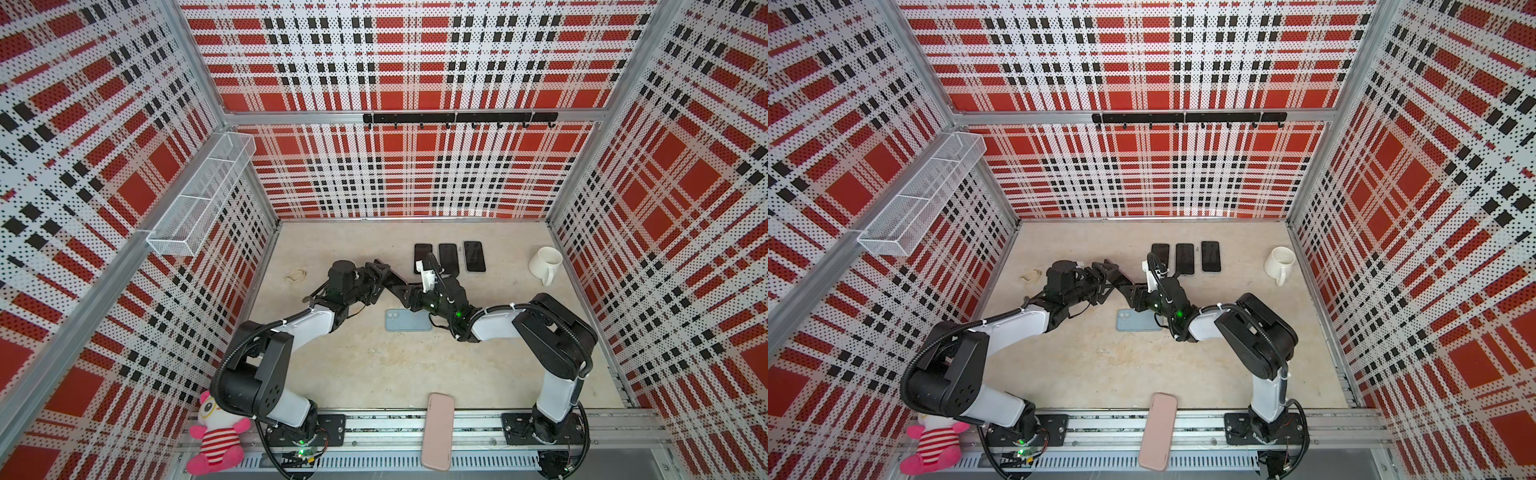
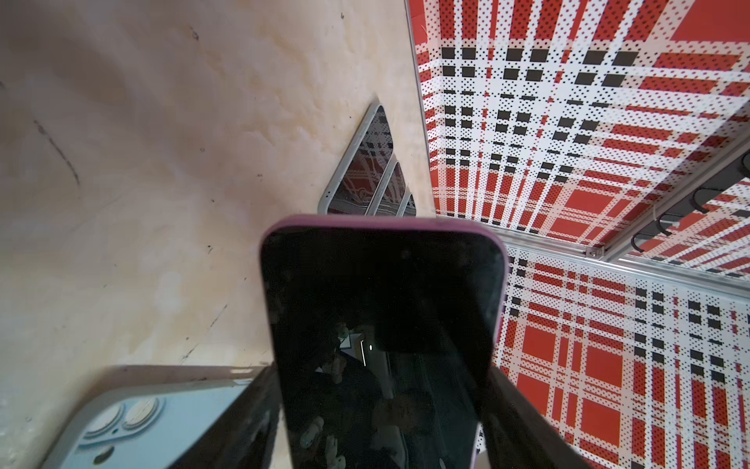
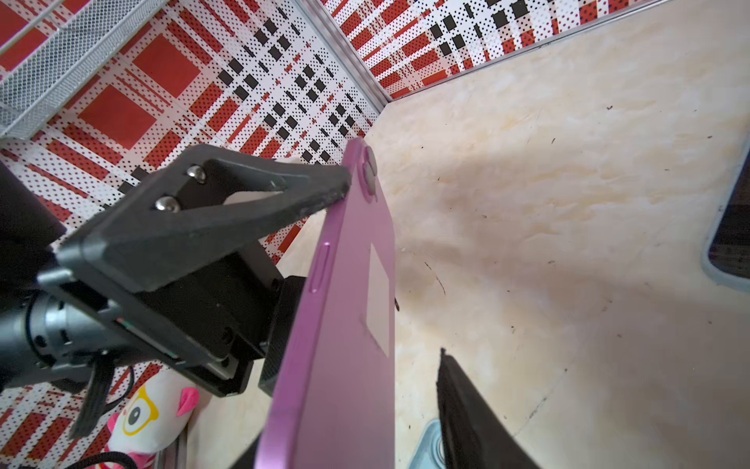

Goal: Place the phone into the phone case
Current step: 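Grasp the phone with the right gripper while left releases and withdraws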

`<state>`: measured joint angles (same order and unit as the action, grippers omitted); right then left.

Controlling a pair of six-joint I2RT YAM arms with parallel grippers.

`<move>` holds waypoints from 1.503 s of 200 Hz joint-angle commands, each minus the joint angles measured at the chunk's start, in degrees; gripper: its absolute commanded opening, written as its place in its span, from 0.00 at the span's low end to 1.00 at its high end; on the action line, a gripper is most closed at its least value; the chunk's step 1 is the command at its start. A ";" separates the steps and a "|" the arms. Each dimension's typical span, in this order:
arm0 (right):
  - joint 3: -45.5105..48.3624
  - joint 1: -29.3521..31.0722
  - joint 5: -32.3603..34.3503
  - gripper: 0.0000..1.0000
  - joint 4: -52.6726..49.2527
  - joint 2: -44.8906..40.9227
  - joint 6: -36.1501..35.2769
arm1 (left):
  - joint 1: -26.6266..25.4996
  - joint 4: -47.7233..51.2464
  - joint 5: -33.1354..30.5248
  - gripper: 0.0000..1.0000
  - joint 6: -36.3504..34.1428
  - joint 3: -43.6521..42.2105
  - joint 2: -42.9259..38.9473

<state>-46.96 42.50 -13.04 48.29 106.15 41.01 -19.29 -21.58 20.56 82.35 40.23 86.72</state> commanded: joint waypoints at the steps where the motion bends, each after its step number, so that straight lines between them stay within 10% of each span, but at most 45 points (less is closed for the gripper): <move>1: -0.24 0.56 0.26 0.44 3.40 1.22 0.76 | -0.88 -4.89 -0.69 0.46 2.44 -0.33 -1.52; 89: 0.27 0.61 -0.67 0.20 5.32 2.22 2.40 | -2.06 -6.76 -1.74 0.49 4.24 -1.74 -2.49; 137: 0.32 0.61 -1.02 0.08 4.67 0.16 2.36 | -2.77 -7.36 -3.59 0.99 2.12 -3.70 -4.21; 221: 3.88 -3.83 -0.97 0.00 -3.86 -9.55 -0.20 | 0.04 -6.38 -3.24 0.98 -4.89 -6.99 -8.82; 300: 9.26 -18.35 -9.73 0.00 -30.06 -27.80 -5.21 | 1.80 30.34 -14.32 0.95 -42.21 14.47 -6.02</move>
<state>-37.52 27.83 -17.52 28.73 84.23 38.70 -17.17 -3.92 10.92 56.58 48.01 79.20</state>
